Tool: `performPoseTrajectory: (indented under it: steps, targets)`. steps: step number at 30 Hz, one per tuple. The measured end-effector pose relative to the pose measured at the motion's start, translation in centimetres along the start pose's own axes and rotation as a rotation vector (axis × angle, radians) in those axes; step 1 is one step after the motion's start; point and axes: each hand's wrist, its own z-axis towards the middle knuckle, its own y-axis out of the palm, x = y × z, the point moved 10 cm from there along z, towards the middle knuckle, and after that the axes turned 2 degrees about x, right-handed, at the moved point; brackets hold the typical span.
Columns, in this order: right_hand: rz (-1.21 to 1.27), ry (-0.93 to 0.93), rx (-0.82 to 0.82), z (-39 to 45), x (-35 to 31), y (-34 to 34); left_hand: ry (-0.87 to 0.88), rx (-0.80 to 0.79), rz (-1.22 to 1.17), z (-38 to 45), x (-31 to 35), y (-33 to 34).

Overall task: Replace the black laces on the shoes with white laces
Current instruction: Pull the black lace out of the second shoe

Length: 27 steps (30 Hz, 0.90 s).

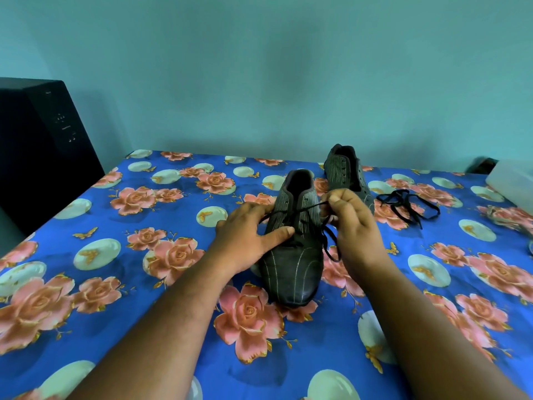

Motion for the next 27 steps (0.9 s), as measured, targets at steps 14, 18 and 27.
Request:
performPoseTrajectory:
  steps: [14,18,27]
  targets:
    - [-0.883,-0.387,-0.012,0.1,0.2,0.8,-0.004,-0.095,-0.033,-0.8,0.9,1.9]
    - [-0.709,-0.407,-0.086,0.2,0.4,1.2,-0.005,-0.104,-0.024,-0.9,0.9,2.2]
    - [0.239,0.181,0.079,0.8,3.8,-1.1,-0.002,-0.131,-0.013,-0.9,0.8,2.5]
